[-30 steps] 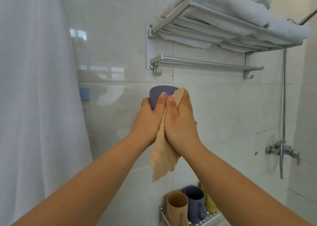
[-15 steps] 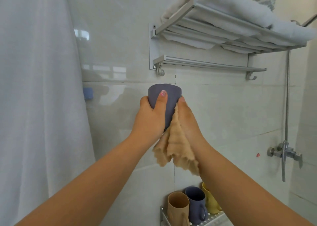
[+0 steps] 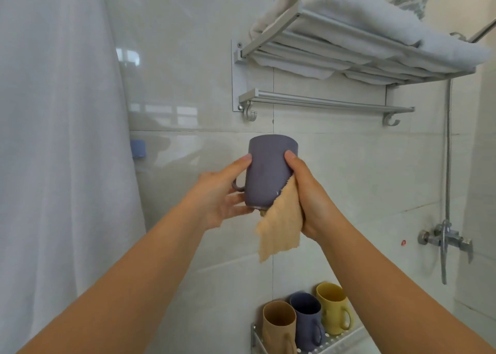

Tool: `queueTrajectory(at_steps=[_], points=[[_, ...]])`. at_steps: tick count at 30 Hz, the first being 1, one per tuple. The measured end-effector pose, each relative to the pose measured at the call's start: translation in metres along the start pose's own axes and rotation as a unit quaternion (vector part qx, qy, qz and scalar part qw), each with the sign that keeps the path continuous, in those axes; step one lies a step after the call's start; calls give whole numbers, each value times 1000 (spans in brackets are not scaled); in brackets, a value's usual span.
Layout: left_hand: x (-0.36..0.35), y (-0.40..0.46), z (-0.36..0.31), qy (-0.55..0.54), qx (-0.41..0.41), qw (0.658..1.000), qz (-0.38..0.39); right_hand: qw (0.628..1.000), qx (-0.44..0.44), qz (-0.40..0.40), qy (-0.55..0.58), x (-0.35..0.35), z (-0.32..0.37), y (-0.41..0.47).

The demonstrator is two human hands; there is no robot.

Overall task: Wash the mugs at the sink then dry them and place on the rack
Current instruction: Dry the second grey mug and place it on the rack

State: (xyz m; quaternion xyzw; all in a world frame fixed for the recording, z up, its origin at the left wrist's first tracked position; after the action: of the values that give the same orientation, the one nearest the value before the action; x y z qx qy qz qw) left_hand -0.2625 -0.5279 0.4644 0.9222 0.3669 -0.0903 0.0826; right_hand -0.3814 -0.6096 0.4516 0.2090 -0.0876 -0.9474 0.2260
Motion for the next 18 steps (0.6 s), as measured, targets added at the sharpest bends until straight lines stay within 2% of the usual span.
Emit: queueTrajectory(at_steps=[2, 5, 7, 9, 12, 15, 16, 18], points=[[3, -2, 2, 48, 15, 998, 41, 999, -29, 15, 1, 5, -3, -2], [-2, 3, 5, 38, -11, 999, 25, 998, -57, -20, -11, 13, -14, 2], [-9, 2, 8, 14, -42, 999, 16, 997, -29, -68, -20, 10, -14, 1], [-15, -2, 11, 26, -78, 997, 2, 985, 62, -136, -88, 7, -11, -2], [-22, -8, 11, 91, -156, 983, -28, 925, 253, -182, -216, 0, -3, -18], [-27, -10, 9, 75, -146, 985, -54, 871, 340, -190, -299, -7, -4, -27], [-29, -13, 9, 74, -143, 986, -50, 845, 358, -206, -339, -9, -5, -29], [-31, -14, 12, 83, -136, 987, -28, 757, 408, -248, -446, -16, -3, -33]])
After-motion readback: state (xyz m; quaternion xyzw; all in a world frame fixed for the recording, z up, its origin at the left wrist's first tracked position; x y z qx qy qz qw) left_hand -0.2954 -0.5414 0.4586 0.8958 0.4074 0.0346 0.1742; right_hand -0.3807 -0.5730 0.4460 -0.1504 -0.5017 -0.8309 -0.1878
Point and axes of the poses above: each hand's wrist, its own y-axis towards the middle knuckle, its own x-axis out of the back of the hand, z = x × y, the point moved 4 cm from there along y, towards the middle knuckle, and after that the axes turned 14 degrees about -z, right-handed, at the moved point
